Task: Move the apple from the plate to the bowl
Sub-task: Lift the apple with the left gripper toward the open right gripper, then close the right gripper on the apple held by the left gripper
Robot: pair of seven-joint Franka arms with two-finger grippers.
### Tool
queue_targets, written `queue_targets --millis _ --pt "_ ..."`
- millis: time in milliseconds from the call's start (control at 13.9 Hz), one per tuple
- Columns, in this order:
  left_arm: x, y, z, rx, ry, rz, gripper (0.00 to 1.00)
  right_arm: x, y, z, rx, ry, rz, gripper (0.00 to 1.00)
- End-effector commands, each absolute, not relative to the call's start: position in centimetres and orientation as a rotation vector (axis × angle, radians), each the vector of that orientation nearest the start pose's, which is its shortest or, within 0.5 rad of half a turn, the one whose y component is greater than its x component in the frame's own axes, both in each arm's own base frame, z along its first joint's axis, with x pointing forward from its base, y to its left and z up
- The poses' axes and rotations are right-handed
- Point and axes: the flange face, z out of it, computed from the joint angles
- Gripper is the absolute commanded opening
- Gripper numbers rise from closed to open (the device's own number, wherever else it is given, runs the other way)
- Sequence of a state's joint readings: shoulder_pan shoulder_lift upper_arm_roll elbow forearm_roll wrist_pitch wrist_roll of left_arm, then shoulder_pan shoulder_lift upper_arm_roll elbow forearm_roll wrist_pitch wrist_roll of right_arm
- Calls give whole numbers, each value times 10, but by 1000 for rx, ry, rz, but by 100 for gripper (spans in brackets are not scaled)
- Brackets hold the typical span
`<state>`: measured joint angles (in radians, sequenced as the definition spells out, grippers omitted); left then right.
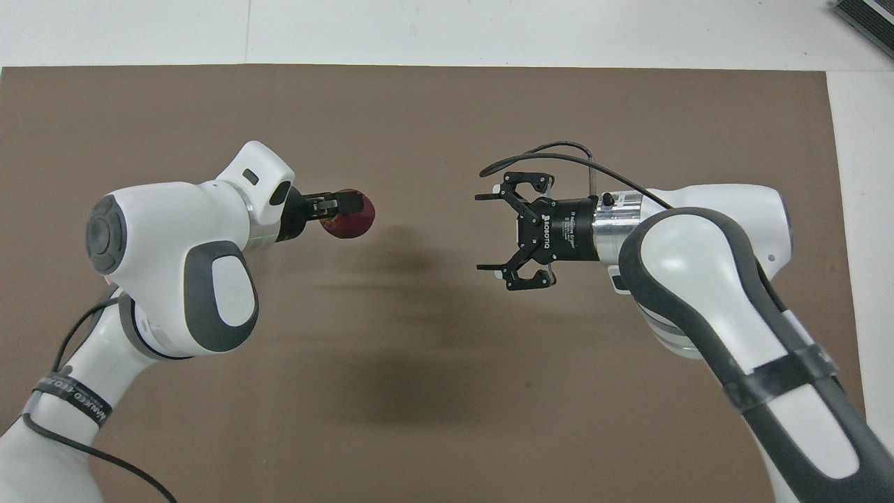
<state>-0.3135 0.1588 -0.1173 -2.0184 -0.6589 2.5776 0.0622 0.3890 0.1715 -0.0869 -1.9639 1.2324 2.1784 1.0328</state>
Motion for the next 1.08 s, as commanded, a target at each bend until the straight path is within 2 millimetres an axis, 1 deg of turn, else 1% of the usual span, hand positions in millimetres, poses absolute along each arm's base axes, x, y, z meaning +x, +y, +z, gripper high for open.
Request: queue_targets --millis 0,144,216,287,359,431,719,790,934,1006 --pt "557 -287 431 2518 -27 380 0 579 231 410 -1614 1514 755 100" --pt "551 -313 437 2494 -61 353 0 581 226 409 -1612 1514 761 100" --pt "549 -326 441 2481 -83 338 0 581 230 404 -1616 1517 763 100" --pt "545 -339 445 2468 -108 320 0 583 237 404 -1623 1512 758 100" --pt "541 -346 448 2461 -107 308 0 583 238 404 -1625 1510 761 100" --pt "537 -353 448 2457 -110 296 0 584 231 404 -1623 1505 768 100" --pt "526 -376 456 2433 -123 273 0 583 229 405 -1640 1474 785 100" --pt "524 -378 459 2428 -124 273 0 583 229 405 -1641 1472 785 100" --pt "523 -381 470 2409 -110 281 0 586 223 410 -1637 1472 773 100" --pt "522 -382 474 2403 -110 284 0 587 224 413 -1648 1467 767 100"
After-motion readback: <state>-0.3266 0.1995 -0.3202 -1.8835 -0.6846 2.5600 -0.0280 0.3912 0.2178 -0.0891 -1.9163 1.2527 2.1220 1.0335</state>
